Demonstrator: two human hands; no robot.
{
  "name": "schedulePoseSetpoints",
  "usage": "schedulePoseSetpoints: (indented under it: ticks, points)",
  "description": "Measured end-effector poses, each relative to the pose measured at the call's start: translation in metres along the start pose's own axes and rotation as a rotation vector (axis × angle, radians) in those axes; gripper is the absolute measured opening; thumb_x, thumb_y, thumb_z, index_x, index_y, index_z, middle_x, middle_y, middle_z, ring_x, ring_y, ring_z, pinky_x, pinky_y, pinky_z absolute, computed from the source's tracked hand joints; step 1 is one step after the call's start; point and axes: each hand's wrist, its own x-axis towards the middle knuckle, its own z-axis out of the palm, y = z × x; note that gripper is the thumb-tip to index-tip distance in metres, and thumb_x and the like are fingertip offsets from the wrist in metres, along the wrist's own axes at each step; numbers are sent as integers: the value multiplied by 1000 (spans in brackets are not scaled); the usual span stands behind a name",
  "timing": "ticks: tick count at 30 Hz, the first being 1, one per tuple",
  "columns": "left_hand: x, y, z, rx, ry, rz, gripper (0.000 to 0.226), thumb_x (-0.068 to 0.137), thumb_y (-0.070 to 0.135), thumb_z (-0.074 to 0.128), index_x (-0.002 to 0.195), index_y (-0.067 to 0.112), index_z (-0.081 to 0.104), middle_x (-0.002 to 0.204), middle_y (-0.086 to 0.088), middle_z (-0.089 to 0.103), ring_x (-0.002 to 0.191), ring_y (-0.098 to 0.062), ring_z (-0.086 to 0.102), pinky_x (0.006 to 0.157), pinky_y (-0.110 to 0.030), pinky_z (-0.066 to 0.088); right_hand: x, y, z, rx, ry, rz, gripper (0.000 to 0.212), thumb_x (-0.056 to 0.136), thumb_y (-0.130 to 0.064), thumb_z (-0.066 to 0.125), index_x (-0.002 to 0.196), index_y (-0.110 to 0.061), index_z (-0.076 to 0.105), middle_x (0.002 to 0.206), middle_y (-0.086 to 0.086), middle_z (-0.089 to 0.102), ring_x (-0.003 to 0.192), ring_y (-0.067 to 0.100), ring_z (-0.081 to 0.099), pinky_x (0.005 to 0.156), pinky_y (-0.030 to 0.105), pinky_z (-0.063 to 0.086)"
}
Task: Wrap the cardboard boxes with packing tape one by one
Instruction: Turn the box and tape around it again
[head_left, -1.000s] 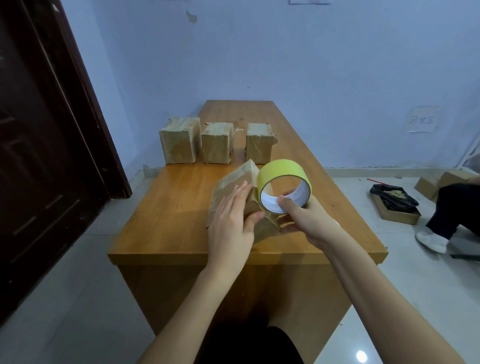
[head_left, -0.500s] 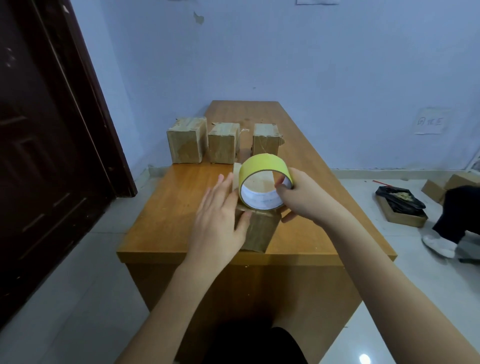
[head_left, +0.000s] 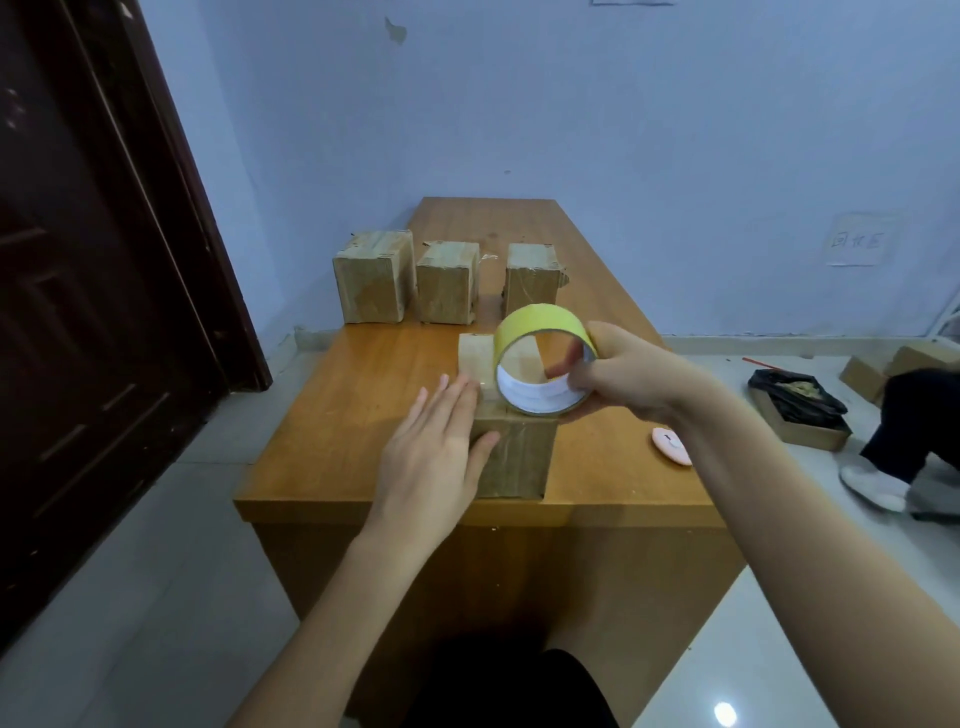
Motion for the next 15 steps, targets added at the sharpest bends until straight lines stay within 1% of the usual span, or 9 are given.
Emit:
schedulePoseSetpoints:
  ticks: [2,4,6,8,9,11,13,15]
  points:
    - [2,-3,0,-48,-23,-18,56,93,40,49,142,16,37,148,-1,35,130,-8,13,103,-29,14,-3,6,-1,69,28,24,22,88,9,44,110,3,47,110,17,55,100,33,59,68,40,60]
    - [4,-4,-1,-85,-52,-19,59,92,46,45,144,21,32,150,4,28,127,-2,7,103,-24,10,-3,10,3,54,87,33,17,91,1,48,108,-4,48,110,13,58,93,28,62,64,38,61]
    - [8,-5,-3,-133,-52,-47,62,90,47,48,144,20,33,150,2,31,131,-4,14,102,-25,10,-2,12,6,7,132,30,15,92,-6,53,106,-11,48,104,9,58,87,20,62,61,33,61]
    - [11,-4,-5,-148,-19,-85,65,88,46,54,143,18,35,149,-2,35,136,-12,26,101,-26,14,0,15,8,-65,116,26,20,92,-12,57,110,-11,49,99,5,58,85,17,62,60,29,60]
    - [13,-3,-4,-131,-12,-89,68,87,47,54,144,18,32,150,-1,33,137,-14,28,101,-25,16,0,16,9,-97,114,21,20,92,-15,59,110,-12,50,96,3,58,84,16,62,60,27,59]
    - [16,1,-1,-87,-26,-55,70,88,51,51,146,19,28,152,2,28,138,-14,28,101,-24,15,1,18,11,-139,157,10,18,92,-18,59,107,-13,52,93,3,59,84,16,61,63,27,58]
    - [16,5,3,-41,-53,-3,68,90,52,46,146,18,28,152,1,29,138,-13,26,103,-23,9,3,18,13,-164,212,-4,15,92,-19,58,104,-11,52,94,7,59,85,20,61,66,31,58]
    - [14,5,5,19,-52,41,66,92,53,41,146,16,29,151,-1,30,139,-11,24,106,-23,5,3,18,14,-99,207,-8,6,94,-15,54,99,-12,51,96,9,56,83,21,61,60,28,58]
